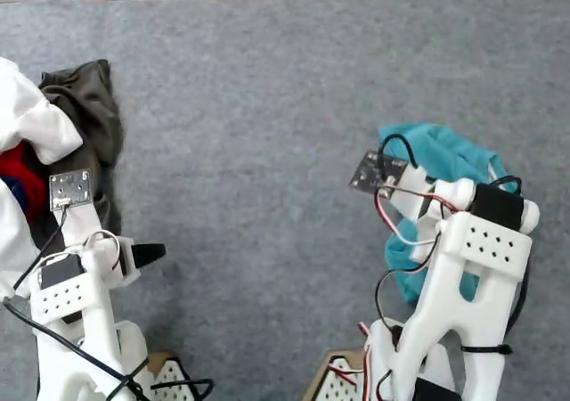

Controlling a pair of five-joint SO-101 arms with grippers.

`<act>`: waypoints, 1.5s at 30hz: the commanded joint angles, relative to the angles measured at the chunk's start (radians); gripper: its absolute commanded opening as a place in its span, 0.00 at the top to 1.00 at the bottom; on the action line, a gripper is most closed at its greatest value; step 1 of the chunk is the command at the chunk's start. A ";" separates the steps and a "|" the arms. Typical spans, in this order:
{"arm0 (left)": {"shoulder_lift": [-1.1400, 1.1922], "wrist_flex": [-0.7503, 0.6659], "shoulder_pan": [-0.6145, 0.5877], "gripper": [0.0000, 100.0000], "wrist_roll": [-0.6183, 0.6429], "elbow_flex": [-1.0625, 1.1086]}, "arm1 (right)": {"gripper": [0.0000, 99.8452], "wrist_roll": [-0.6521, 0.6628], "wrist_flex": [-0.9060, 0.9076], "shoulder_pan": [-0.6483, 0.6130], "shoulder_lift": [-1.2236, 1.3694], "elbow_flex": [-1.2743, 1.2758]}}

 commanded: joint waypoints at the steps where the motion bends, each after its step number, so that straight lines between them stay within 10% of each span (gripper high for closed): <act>1: -0.017 -0.020 -0.021 0.58 0.003 -0.007 | 0.81 0.135 -0.006 0.052 -0.018 -0.031; 18: -0.015 -0.012 0.019 0.58 0.003 -0.007 | 0.81 0.620 -0.049 0.269 -0.016 0.050; 33: -0.015 -0.002 0.019 0.71 0.006 -0.012 | 0.99 0.539 -0.356 0.157 -0.019 0.269; 45: -0.015 -0.005 0.019 0.75 0.006 -0.012 | 0.99 0.218 -0.028 0.008 -0.015 -0.193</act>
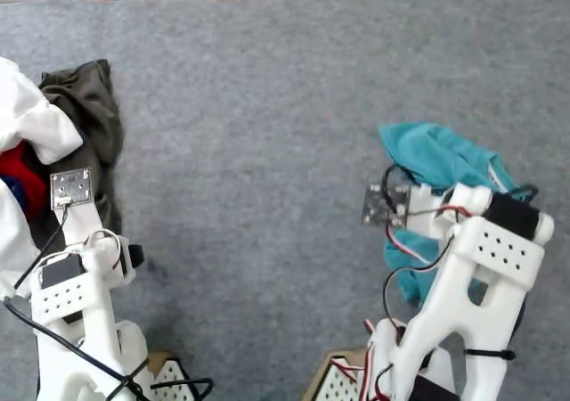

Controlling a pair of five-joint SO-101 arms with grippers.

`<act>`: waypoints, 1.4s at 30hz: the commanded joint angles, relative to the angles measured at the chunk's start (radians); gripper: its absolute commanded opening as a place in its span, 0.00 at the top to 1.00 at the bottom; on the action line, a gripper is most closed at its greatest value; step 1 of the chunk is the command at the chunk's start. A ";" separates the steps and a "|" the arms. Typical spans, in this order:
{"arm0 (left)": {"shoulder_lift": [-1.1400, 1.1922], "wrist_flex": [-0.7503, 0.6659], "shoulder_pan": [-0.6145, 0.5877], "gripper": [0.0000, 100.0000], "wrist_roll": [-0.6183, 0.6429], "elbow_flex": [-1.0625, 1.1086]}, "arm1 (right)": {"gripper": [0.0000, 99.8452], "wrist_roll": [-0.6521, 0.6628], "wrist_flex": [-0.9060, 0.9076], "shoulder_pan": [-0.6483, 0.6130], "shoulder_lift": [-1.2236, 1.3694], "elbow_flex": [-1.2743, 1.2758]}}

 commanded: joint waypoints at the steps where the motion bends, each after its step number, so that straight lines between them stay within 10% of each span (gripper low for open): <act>1: -0.015 0.002 0.012 0.75 0.006 -0.012 | 0.99 -0.163 0.081 -0.098 -0.018 -0.220; 27: -0.015 0.000 0.039 0.75 0.011 -0.005 | 0.99 -1.310 0.219 -0.783 0.392 -1.790; 34: -0.015 -0.002 0.038 0.75 0.012 -0.005 | 0.99 -1.422 0.005 -1.037 0.473 -1.977; 42: -0.015 -0.002 0.036 0.75 0.012 -0.004 | 0.98 -1.346 0.296 -0.873 0.478 -1.612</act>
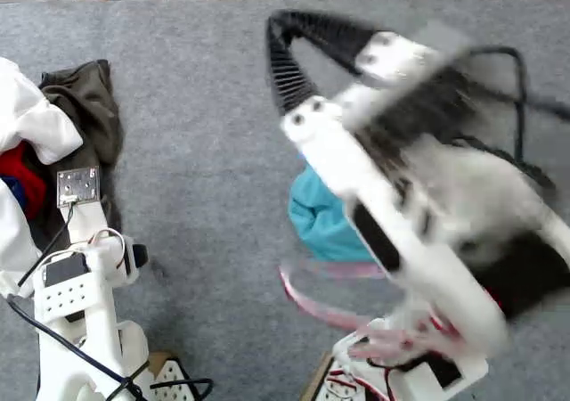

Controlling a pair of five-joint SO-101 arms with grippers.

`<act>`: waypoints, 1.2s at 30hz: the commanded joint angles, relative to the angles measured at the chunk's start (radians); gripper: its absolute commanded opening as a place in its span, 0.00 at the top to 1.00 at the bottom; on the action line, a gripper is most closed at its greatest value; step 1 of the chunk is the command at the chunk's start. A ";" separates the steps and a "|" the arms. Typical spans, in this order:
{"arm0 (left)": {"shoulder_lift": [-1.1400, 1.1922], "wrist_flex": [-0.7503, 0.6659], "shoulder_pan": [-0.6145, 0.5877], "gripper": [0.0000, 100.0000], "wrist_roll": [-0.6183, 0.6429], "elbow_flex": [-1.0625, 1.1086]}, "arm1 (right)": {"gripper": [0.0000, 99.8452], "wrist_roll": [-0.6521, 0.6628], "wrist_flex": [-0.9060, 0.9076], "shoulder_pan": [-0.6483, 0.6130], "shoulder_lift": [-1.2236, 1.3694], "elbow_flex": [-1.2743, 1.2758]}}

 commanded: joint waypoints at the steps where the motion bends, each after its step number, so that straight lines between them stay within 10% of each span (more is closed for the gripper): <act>1: -0.015 -0.002 0.002 0.75 0.012 -0.004 | 0.98 0.055 0.064 0.118 -0.004 0.248; 16: -0.015 -0.012 0.002 0.75 0.012 -0.004 | 0.79 0.198 -0.457 0.236 0.091 1.336; 36: -0.017 -0.006 0.081 0.75 0.014 -0.022 | 0.99 0.474 -0.482 0.736 0.366 1.343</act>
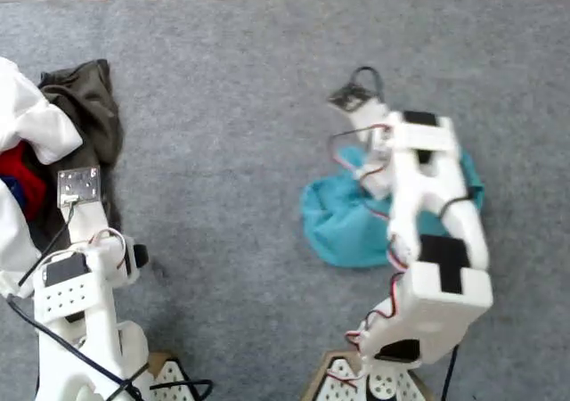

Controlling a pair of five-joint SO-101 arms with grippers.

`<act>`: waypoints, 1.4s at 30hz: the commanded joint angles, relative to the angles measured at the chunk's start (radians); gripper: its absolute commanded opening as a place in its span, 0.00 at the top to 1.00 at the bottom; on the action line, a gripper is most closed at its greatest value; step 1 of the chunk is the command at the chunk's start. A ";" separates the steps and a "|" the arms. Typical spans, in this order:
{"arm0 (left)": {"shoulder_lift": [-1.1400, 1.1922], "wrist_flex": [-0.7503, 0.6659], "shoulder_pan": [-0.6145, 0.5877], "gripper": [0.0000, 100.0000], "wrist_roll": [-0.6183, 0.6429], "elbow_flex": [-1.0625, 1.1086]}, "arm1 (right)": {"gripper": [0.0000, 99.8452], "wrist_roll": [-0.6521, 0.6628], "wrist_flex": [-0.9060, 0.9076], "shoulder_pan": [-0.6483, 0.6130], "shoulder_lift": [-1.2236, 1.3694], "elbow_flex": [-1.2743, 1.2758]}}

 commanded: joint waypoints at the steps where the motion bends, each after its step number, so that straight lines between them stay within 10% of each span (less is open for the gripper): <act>1: -0.017 -0.003 0.113 0.75 0.028 -0.035 | 0.99 0.120 0.069 0.129 -0.031 -0.054; 11: 0.081 -0.152 0.786 0.75 0.296 -0.311 | 0.99 0.474 0.081 0.404 -0.093 0.062; 22: 1.039 -0.077 0.978 0.75 0.373 -1.129 | 0.99 0.534 -0.011 0.855 -0.093 0.068; 42: 2.147 0.396 1.372 0.75 0.629 -2.888 | 0.99 0.620 -0.068 1.194 -0.088 0.068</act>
